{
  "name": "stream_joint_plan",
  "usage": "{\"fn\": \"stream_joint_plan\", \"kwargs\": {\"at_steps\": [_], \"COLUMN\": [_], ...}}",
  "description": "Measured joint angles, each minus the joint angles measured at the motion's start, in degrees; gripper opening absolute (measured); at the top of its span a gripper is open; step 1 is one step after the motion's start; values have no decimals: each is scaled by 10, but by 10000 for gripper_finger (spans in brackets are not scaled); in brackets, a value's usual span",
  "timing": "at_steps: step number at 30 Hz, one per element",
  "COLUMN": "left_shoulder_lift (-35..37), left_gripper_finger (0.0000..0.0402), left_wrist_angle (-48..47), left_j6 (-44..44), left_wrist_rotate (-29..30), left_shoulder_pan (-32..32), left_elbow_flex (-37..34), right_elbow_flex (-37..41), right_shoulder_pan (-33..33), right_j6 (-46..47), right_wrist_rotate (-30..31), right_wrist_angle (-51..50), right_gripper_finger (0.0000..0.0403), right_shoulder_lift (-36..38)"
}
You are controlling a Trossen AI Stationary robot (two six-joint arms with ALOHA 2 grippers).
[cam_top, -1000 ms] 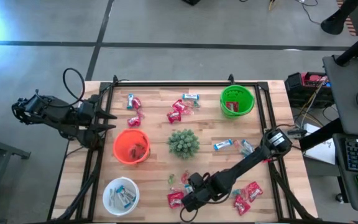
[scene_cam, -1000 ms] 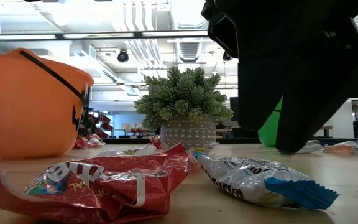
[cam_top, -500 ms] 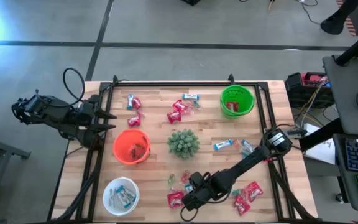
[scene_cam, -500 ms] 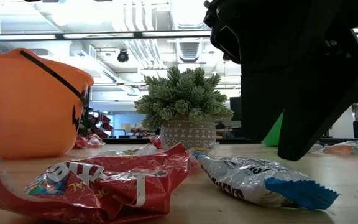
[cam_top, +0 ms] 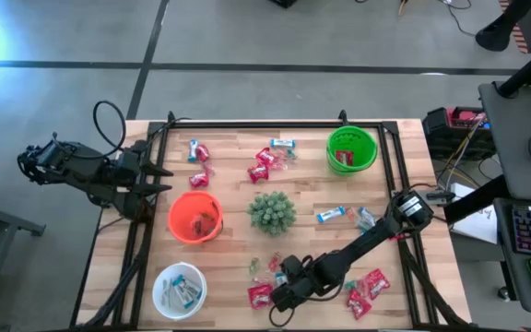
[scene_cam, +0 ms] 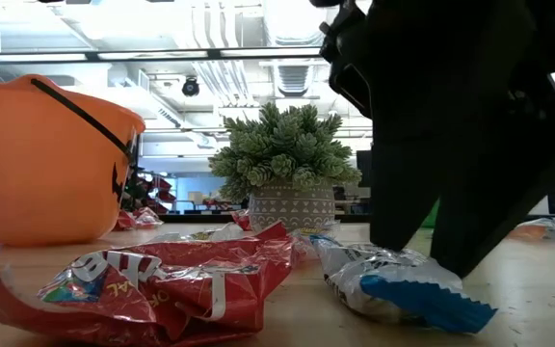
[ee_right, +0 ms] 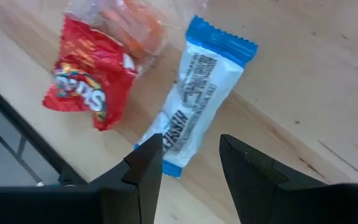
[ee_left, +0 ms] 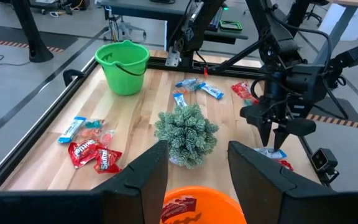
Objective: Sort candy
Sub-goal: Put the white chocolate into the white bucket
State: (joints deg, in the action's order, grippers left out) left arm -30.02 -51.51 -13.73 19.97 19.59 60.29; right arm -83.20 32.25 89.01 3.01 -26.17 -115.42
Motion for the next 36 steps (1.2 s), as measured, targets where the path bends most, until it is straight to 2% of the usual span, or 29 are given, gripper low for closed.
{"fn": "stream_joint_plan", "kwargs": {"at_steps": [16, 19, 23, 24, 30, 36], "left_shoulder_lift": [0, 0, -1, -1, -1, -3], "left_gripper_finger": [150, 150, 150, 150, 150, 153], "left_wrist_angle": [0, 0, 0, 0, 0, 0], "left_j6": [10, 10, 10, 10, 6, -23], "left_wrist_rotate": [1, 1, 1, 1, 4, 5], "left_shoulder_pan": [0, 0, 0, 0, 0, 0], "left_elbow_flex": [0, 0, 0, 0, 0, 0], "right_elbow_flex": [1, 0, 0, 0, 3, 3], "right_shoulder_pan": [0, 0, 0, 0, 0, 3], "right_j6": [23, 29, 14, 12, 15, 19], "right_wrist_rotate": [0, -2, -3, -4, -6, 1], "right_wrist_angle": [46, 42, 44, 43, 32, 37], "right_gripper_finger": [148, 116, 31, 23, 16, 15], "right_shoulder_lift": [-32, -32, -30, -28, -9, 40]}}
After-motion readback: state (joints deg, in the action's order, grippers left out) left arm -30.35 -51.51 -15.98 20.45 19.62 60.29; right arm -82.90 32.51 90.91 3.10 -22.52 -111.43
